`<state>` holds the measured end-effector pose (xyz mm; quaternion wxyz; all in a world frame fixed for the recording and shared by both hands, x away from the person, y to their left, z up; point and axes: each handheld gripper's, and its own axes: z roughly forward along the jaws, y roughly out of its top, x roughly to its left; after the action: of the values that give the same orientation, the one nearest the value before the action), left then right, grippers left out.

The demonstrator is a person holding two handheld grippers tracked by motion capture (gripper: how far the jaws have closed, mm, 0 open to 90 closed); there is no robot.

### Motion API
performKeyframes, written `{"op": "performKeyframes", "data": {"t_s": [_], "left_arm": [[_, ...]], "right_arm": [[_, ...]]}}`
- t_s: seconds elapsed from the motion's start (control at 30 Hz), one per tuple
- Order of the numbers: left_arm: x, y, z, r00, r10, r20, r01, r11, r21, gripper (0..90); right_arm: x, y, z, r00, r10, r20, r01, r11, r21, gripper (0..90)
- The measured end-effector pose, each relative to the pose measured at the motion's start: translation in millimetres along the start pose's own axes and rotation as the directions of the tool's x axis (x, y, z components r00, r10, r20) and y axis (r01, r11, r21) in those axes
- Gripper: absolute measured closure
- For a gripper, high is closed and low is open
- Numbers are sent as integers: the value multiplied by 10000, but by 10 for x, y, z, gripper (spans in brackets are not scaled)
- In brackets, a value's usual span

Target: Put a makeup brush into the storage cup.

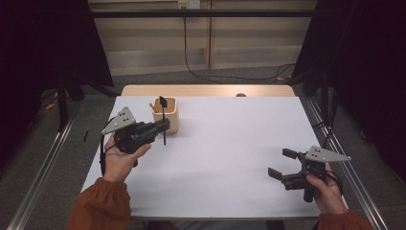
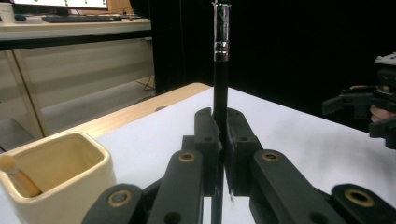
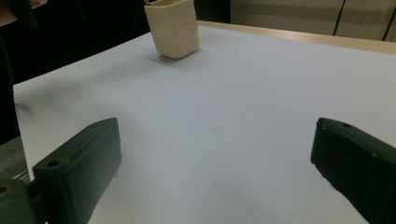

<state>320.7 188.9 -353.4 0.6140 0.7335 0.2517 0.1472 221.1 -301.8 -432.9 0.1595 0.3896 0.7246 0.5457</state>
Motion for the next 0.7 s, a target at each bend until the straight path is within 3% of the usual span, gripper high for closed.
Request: {"op": "performKeyframes", "data": {"t_s": [0.17, 0.3, 0.47, 0.7], "left_arm": [[54, 44, -1, 9998, -2, -183, -1, 9999, -133, 855], [120, 79, 1, 9992, -110, -382, 97, 9994, -339, 855], [226, 123, -15, 9978, -181, -645, 149, 9987, -493, 855], [313, 196, -32, 9960, -171, -881, 119, 9982, -586, 855]], "right_arm": [[-1, -121, -42, 9997, 118, 226, -120, 9999, 62, 15], [18, -140, -66, 9995, 39, 313, -35, 9999, -127, 16], [28, -179, -42, 9991, -59, 431, 58, 10000, 19, 16], [16, -178, -51, 9988, 172, 469, -167, 9998, -115, 15]]}}
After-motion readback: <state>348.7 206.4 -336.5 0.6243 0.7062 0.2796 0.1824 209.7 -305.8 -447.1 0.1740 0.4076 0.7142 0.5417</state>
